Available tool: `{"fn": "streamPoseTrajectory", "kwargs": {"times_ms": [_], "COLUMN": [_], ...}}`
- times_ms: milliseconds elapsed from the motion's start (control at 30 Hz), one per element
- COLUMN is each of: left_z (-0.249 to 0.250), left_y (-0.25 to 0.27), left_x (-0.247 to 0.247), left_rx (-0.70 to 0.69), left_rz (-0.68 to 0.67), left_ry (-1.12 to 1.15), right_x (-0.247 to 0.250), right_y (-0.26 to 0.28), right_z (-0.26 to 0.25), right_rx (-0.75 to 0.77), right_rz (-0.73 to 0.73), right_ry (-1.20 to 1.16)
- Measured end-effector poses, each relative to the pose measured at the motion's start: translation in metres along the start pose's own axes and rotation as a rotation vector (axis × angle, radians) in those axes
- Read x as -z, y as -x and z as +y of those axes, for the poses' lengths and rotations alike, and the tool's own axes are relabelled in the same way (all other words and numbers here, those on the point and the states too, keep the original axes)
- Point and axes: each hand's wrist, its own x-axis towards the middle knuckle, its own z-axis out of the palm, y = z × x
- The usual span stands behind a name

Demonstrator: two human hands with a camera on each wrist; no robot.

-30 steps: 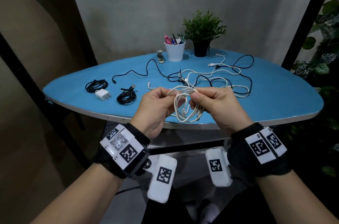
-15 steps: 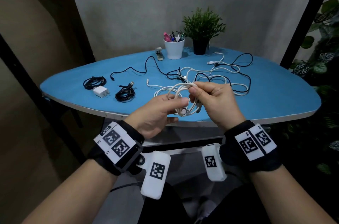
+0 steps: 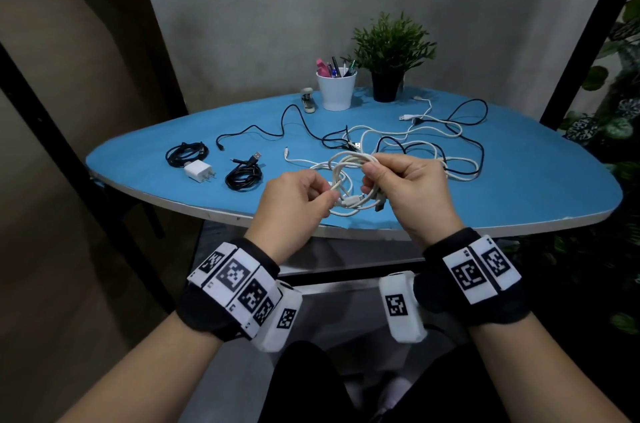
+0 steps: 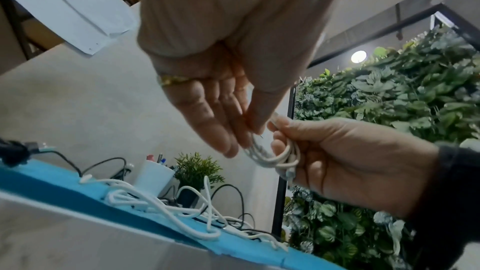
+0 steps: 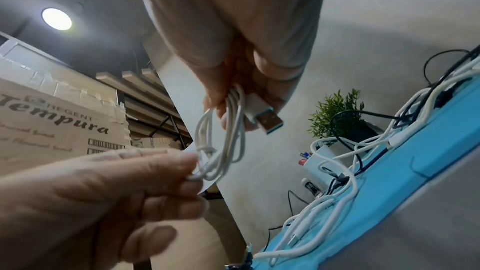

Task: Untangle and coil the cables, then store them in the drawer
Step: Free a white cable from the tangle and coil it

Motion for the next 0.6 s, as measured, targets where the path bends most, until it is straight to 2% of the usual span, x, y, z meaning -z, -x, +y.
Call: {"fn": "streamPoseTrajectory", "kwargs": {"times_ms": [67,133,333,467,600], "left_z": [0.001,0.003,0.007,0.011,0.009], "left_y": [0.002,0.003,0.003,0.005,0.011], "left_x": [0.002,0.002,0.002,0.007,0.006], "left_rx": [-0.06,-0.077,0.015,0.004,-0.022], "left_rz": [-0.047,-0.081,-0.127,-0.301,-0.512], "left_ry": [-0.039,0.014,0.286,0.346,0.26], "right_x": [-0.001,-0.002,-0.006,0.003,0.009], "right_y": [0.0,0.001,0.006,0.0,-0.007], "right_z": [0.002,0.002,0.005,0.007,0.007], "right_rx": [0.008,0.044,0.134,0.059,0.015], "right_rz": [0.007,-0.005,-0.043,-0.006,0.046], "right_ry": [0.041,0.129,0.268,0.229,0.172]}}
